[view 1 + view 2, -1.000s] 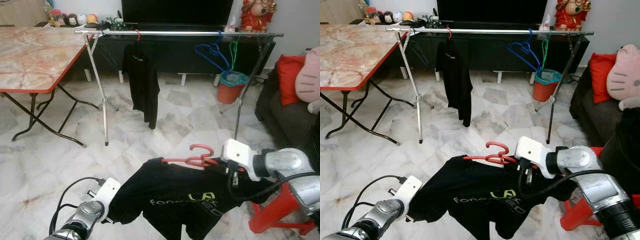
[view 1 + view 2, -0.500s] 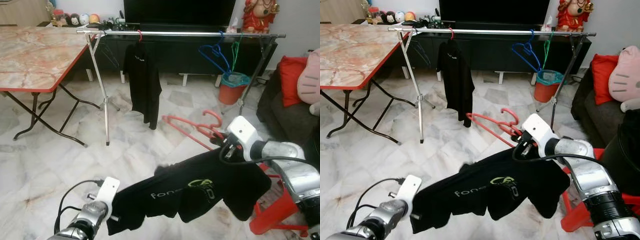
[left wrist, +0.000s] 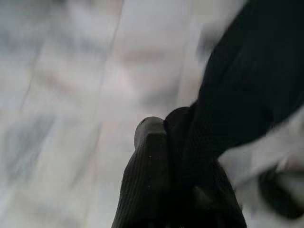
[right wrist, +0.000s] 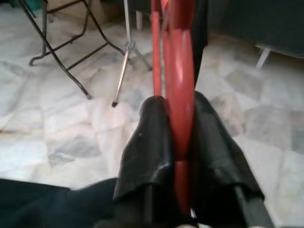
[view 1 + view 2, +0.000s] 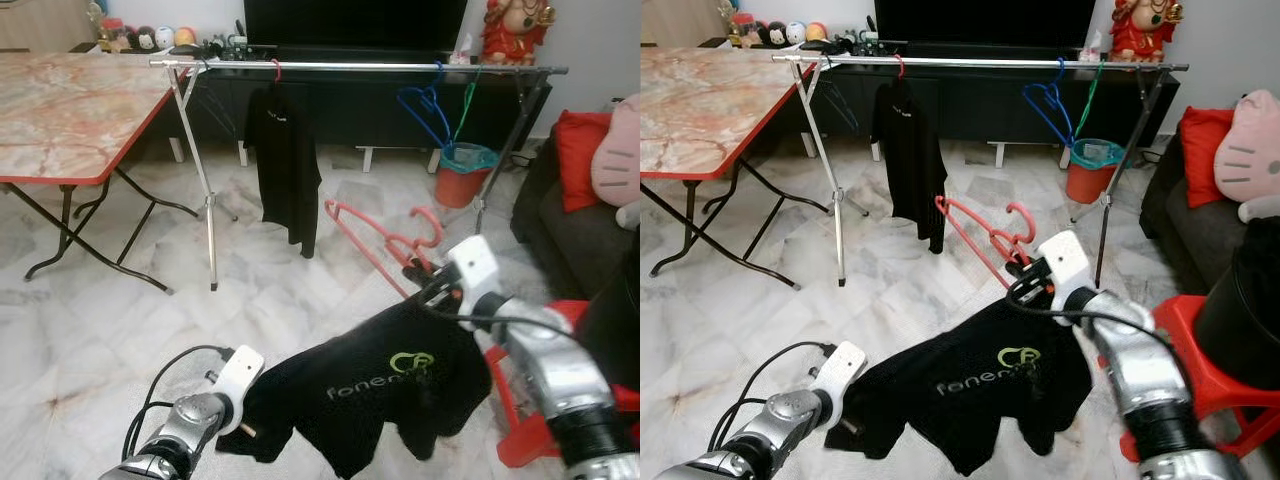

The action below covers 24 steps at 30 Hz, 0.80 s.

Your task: Hang hanger

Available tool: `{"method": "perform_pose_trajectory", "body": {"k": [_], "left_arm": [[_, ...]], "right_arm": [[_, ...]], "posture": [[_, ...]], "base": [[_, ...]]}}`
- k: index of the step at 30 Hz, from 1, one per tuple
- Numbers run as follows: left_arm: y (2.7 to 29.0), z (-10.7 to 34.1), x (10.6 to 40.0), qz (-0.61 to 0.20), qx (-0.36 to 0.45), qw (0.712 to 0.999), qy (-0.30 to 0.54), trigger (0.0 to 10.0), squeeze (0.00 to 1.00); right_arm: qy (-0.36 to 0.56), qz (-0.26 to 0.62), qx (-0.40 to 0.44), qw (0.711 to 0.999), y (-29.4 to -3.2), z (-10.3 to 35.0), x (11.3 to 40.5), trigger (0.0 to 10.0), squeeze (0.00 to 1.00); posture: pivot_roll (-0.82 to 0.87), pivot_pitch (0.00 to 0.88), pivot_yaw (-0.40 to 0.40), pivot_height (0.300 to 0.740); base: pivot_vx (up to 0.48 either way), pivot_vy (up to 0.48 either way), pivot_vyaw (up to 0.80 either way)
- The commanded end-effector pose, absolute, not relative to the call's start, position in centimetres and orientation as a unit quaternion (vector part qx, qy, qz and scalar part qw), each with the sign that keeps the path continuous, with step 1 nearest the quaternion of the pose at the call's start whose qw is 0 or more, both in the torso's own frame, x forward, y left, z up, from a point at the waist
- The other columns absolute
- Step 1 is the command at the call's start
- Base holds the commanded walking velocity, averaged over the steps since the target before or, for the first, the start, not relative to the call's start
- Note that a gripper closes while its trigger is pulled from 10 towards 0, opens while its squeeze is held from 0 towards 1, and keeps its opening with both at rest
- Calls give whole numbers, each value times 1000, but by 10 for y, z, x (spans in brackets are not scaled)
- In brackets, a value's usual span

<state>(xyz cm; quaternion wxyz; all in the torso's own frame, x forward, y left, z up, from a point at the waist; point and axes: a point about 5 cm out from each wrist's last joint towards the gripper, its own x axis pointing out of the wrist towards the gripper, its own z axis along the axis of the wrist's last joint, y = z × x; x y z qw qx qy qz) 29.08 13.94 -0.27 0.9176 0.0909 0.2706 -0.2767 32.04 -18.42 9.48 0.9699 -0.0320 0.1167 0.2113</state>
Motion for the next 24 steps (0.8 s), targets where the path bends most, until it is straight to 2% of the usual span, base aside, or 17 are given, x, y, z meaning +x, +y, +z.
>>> {"method": "perform_pose_trajectory", "body": {"k": [1,2,3,4,5,8,9,10,11,13,21,24], "left_arm": [[136,17,306,-287,76,930,219,10000,0],[135,20,308,-290,71,931,208,10000,0],[132,33,317,-292,49,939,174,10000,0],[132,33,317,-292,49,939,174,10000,0],[131,41,322,-292,35,943,155,10000,0],[130,51,328,-296,10,947,127,10000,0],[130,58,330,-304,-4,947,107,10000,0],[130,58,330,-304,-4,947,107,10000,0],[131,63,332,-310,-9,946,98,10000,0],[134,66,333,-319,-11,943,91,10000,0],[138,64,329,-339,-19,936,95,10000,0],[137,65,329,-342,-23,935,93,10000,0]], "right_arm": [[105,161,-21,981,-195,92,321,10000,0],[104,145,-16,984,-195,88,321,10000,0],[121,93,-25,988,-198,72,317,10000,0],[121,93,-25,988,-198,72,317,10000,0],[128,64,-61,988,-201,64,314,10000,0],[138,21,-72,988,-205,50,309,10000,0],[151,-12,-132,980,-209,38,303,10000,0],[151,-12,-132,980,-209,38,303,10000,0],[146,-39,-194,969,-212,33,299,10000,0],[124,-84,-202,968,-216,32,296,10000,0],[34,-164,-156,973,-218,47,298,10000,0],[-14,-184,-231,955,-217,57,300,10000,0]], "posture": [[-165,0,-53,740],[-165,0,-53,740],[-162,0,-53,740],[-162,0,-53,740],[-156,0,-53,740],[-148,0,-46,740],[-148,0,-46,740],[-148,0,-46,740],[-136,0,-37,740],[-131,0,-30,740],[-117,0,-5,740],[-109,0,0,740]], "base": [[0,0,0],[0,0,0],[0,0,0],[0,0,0],[0,0,0],[0,0,0],[0,0,0],[0,0,0],[0,0,0],[0,0,0],[0,0,0],[0,0,0]]}}
